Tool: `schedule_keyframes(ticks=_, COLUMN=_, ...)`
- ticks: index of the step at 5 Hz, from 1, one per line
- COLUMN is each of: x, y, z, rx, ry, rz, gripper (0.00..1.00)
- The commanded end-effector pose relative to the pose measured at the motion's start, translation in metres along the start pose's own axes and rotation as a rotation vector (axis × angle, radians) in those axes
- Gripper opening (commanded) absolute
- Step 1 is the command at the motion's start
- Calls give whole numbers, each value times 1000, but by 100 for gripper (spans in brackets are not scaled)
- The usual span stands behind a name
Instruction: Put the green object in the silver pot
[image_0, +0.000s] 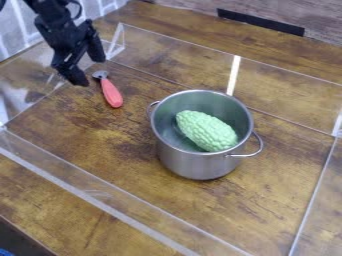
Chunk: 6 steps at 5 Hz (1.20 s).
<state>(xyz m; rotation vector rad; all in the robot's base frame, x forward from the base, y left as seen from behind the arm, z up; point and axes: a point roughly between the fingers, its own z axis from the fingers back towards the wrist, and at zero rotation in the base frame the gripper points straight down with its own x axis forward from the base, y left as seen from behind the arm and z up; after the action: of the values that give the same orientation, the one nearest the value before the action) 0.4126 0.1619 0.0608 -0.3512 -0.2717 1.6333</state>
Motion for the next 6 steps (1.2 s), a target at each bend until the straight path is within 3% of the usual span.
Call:
schedule_keyframes(ticks=1, x=-30, y=-26, z=49, rx=-77, ry=-25, rz=18, gripper=100)
schedule_keyframes(ticks=3, x=-68, y=-28, z=61, rx=-45, ry=-51, rz=164, gripper=100)
schedule_keyframes(ticks=6, x=-101, y=-15, z=45, rx=-7, ry=-114, rz=283, gripper=100)
